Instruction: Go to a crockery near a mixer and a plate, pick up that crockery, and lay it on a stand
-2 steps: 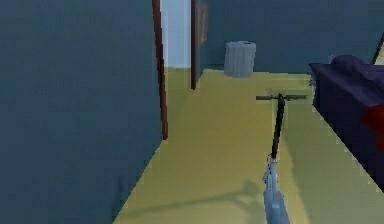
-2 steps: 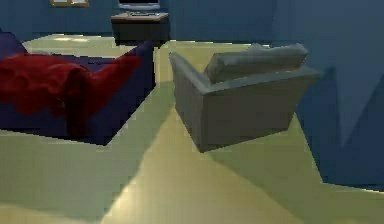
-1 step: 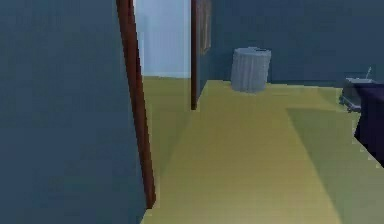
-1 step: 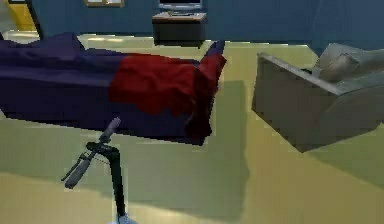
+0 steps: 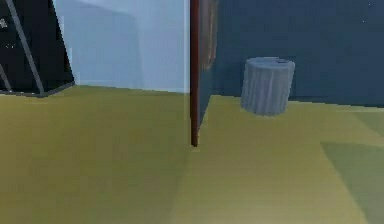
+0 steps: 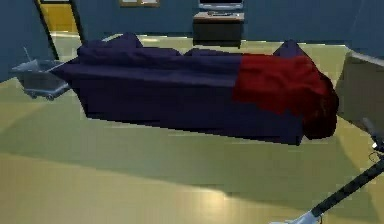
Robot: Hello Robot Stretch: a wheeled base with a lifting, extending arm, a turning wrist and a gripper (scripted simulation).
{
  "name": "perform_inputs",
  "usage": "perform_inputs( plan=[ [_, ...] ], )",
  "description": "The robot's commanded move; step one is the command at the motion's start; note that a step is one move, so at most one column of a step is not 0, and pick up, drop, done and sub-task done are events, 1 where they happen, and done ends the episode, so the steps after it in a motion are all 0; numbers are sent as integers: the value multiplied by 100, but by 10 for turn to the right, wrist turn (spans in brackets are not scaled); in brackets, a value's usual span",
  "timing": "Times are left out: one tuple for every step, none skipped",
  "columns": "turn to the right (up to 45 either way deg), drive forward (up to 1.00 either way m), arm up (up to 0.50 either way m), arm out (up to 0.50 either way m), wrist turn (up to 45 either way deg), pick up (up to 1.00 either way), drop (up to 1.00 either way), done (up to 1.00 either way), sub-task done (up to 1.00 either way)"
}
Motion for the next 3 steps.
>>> perform_inputs(
  plan=[
    [60, 0, 0, 0, 0, 0, 0, 0, 0],
    [0, 90, 0, 0, 0, 0, 0, 0, 0],
    [-450, 0, 0, 0, 0, 0, 0, 0, 0]
  ],
)
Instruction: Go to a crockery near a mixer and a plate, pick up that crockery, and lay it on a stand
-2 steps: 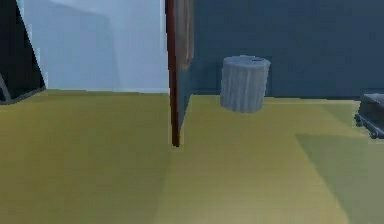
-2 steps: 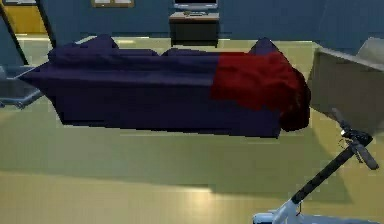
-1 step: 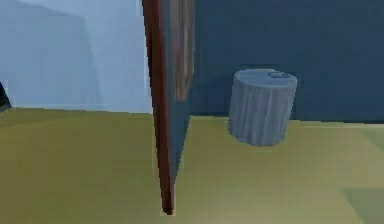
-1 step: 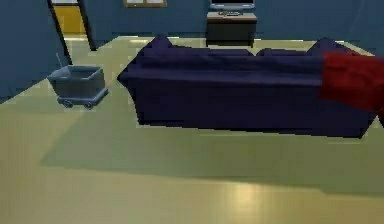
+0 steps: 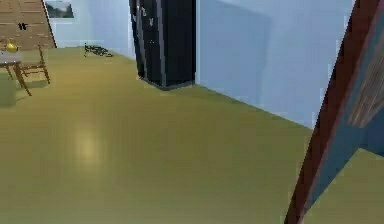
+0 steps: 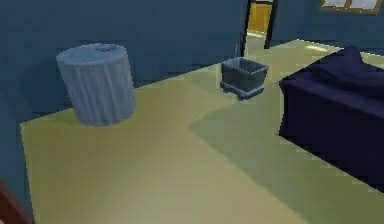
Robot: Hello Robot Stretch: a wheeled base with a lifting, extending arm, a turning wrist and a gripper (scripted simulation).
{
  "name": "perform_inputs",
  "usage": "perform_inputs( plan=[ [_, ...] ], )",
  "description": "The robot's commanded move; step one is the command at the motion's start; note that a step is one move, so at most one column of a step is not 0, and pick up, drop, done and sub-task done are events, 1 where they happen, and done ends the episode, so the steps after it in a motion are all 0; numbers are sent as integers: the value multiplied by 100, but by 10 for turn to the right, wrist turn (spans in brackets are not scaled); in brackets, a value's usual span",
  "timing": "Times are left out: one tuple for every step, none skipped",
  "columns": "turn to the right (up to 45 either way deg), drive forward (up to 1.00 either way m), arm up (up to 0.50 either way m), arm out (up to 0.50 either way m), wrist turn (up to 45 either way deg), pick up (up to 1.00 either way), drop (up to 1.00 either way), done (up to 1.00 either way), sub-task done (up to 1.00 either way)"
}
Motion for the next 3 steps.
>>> perform_inputs(
  plan=[
    [-270, 0, 0, 0, 0, 0, 0, 0, 0],
    [0, 100, 0, 0, 0, 0, 0, 0, 0],
    [0, 100, 0, 0, 0, 0, 0, 0, 0]
  ],
)
